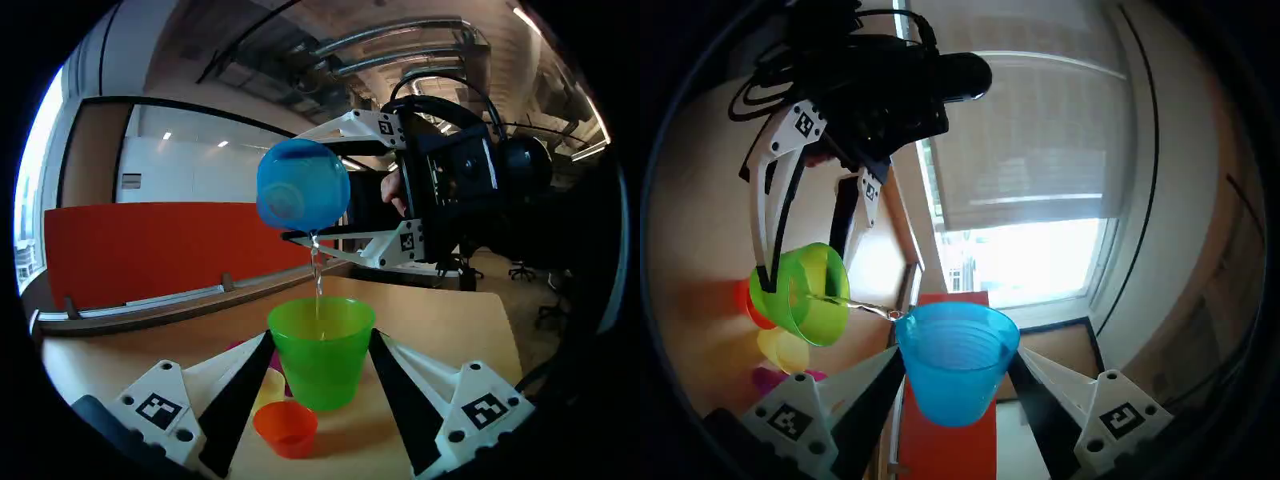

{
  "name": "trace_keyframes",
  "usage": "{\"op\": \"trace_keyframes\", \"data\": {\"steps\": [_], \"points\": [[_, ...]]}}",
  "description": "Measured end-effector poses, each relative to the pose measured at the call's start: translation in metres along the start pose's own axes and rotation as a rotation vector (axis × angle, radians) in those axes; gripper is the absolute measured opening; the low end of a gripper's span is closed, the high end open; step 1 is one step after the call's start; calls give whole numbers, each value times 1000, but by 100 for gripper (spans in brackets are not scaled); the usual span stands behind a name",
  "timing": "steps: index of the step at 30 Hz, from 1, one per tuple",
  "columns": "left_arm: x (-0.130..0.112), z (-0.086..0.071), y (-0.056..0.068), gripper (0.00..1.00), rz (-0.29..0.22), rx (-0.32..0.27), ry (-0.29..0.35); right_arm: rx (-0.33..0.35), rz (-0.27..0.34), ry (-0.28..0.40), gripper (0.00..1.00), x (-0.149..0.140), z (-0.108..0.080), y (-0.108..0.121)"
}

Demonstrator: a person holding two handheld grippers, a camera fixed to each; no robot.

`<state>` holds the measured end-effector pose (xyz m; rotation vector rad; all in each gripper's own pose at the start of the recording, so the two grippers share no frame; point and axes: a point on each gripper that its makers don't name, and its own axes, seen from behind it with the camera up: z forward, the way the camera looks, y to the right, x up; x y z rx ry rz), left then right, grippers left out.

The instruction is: Pour water

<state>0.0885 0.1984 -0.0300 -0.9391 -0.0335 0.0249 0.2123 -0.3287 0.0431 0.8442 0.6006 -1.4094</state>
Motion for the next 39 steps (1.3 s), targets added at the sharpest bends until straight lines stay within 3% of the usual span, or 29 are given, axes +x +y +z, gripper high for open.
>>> {"op": "trace_keyframes", "data": {"steps": [39], "points": [[-1, 1, 1, 85, 1, 0, 1, -17, -106, 7, 88, 12, -9, -9]]}}
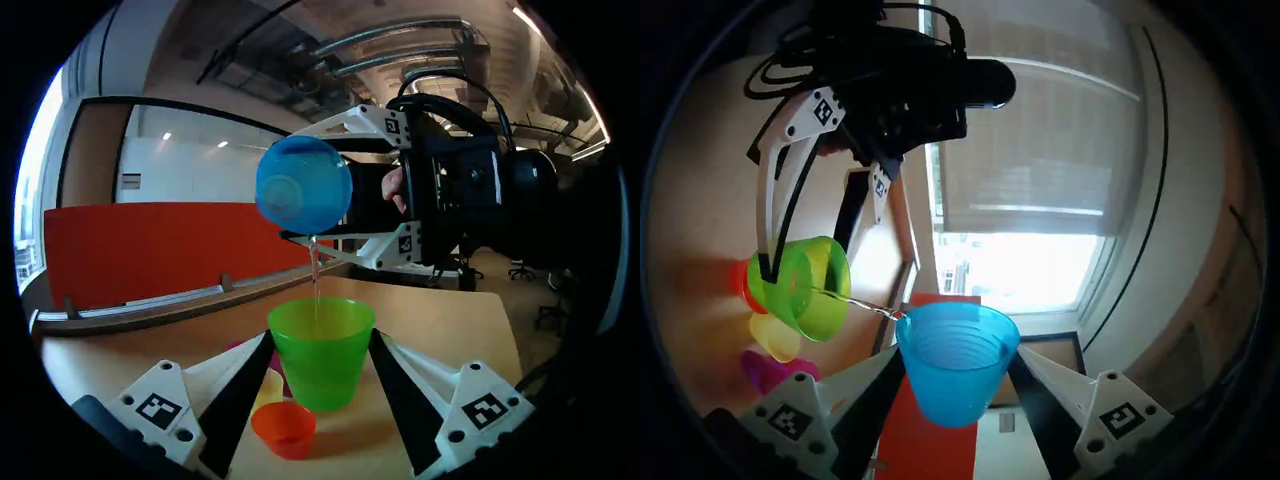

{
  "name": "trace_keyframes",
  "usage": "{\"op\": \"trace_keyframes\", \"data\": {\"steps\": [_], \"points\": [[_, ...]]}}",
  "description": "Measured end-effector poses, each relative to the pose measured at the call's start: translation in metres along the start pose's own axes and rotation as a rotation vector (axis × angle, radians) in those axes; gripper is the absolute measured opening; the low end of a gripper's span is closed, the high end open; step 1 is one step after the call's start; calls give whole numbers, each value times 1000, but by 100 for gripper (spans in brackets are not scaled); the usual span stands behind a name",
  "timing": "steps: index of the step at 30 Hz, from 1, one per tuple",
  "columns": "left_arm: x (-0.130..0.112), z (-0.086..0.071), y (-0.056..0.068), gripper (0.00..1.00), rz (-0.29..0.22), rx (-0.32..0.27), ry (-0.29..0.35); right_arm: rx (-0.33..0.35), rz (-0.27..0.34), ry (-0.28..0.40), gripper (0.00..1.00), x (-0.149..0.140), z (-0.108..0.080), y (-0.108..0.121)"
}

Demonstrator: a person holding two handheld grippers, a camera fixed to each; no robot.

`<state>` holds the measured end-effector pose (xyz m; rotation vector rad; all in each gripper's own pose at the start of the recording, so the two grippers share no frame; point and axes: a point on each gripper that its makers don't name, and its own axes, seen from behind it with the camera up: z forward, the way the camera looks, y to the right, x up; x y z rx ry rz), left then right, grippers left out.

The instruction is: Pour water

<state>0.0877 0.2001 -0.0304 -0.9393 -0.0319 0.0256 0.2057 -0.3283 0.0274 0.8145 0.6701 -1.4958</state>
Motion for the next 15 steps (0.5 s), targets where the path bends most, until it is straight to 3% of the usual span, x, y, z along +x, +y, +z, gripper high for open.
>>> {"op": "trace_keyframes", "data": {"steps": [15], "points": [[2, -2, -1, 85, 1, 2, 0, -3, -39, 11, 88, 12, -4, 0]]}}
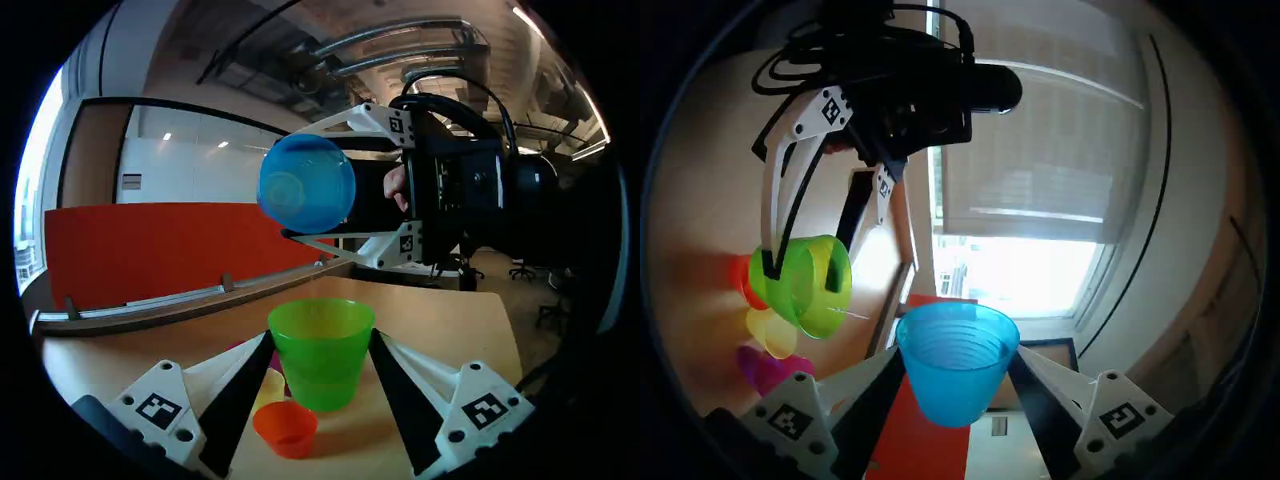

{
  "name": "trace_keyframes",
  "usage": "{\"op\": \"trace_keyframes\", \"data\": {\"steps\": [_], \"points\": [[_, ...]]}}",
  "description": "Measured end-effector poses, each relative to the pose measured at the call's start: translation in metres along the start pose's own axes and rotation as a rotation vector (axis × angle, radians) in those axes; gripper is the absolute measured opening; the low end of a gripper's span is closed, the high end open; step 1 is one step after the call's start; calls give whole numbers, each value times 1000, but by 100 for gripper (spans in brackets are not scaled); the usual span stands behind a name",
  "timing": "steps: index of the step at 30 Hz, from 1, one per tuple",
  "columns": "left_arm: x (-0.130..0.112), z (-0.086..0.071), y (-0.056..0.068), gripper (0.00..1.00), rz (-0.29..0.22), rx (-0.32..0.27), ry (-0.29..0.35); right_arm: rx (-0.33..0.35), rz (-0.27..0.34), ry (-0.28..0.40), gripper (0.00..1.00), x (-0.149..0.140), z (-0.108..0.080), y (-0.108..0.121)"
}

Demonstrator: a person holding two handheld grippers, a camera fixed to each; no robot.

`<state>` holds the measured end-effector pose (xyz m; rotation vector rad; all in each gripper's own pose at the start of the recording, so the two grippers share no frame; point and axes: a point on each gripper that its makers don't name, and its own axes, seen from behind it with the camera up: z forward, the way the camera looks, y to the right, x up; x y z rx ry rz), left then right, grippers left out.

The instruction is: Pour water

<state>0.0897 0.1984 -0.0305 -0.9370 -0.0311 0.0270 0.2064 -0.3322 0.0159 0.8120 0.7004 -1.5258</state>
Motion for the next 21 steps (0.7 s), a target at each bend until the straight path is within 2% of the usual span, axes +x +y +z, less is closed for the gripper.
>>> {"op": "trace_keyframes", "data": {"steps": [6, 14, 21], "points": [[1, 0, 0, 85, 1, 0, 0, 0, -12, 1, 88, 1, 0, 1], [0, 0, 0, 85, 2, 3, -1, 1, 5, -3, 88, -3, 1, 1], [0, 0, 0, 85, 4, 4, -4, 4, 92, -18, 88, -16, 3, 3]]}}
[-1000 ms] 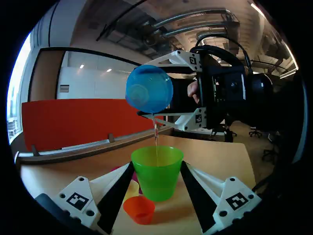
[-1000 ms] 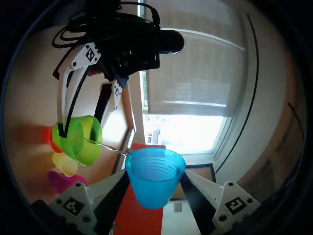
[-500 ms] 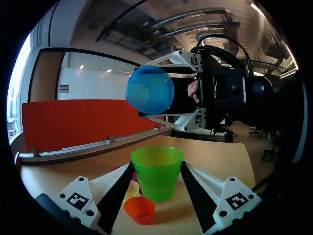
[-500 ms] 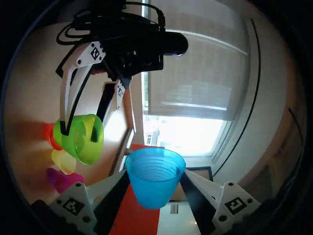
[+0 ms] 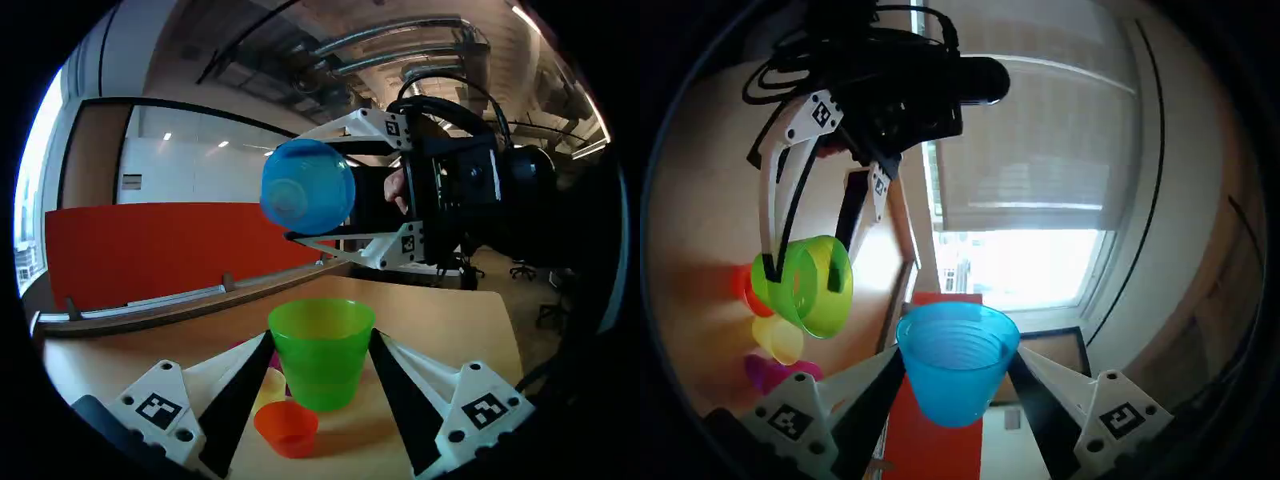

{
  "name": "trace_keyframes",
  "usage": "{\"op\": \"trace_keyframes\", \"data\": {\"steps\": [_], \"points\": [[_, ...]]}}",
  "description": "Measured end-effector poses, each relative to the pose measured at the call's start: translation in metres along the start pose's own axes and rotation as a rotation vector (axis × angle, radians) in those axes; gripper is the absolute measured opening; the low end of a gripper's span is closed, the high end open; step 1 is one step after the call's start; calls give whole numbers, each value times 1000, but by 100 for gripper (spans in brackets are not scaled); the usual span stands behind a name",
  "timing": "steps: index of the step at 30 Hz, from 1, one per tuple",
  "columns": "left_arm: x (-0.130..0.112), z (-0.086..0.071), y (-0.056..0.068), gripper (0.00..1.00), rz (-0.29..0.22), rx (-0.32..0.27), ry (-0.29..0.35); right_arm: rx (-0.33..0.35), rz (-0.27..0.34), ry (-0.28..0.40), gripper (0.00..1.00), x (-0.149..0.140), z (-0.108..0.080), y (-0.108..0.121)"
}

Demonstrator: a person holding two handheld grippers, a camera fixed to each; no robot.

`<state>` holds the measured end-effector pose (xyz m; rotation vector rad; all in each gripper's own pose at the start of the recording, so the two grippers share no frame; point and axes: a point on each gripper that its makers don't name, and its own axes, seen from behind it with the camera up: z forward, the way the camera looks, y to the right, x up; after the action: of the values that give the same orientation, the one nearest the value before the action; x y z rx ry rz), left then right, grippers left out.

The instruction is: Pour water

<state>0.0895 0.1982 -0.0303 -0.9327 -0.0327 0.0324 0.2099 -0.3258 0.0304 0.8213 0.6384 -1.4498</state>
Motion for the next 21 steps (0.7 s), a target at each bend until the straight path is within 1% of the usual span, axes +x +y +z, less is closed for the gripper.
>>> {"op": "trace_keyframes", "data": {"steps": [5, 11, 17, 21], "points": [[0, 0, 0, 85, 1, 1, -2, -3, 89, -3, 88, -7, -1, 1], [0, 0, -1, 85, 4, 4, -3, -1, 203, -10, 88, -13, -3, -3], [0, 0, -1, 85, 6, 9, -5, -10, 336, -11, 88, -15, -7, -5], [1, -1, -3, 85, 11, 12, -6, -15, 436, -8, 88, -14, -10, -8]]}}
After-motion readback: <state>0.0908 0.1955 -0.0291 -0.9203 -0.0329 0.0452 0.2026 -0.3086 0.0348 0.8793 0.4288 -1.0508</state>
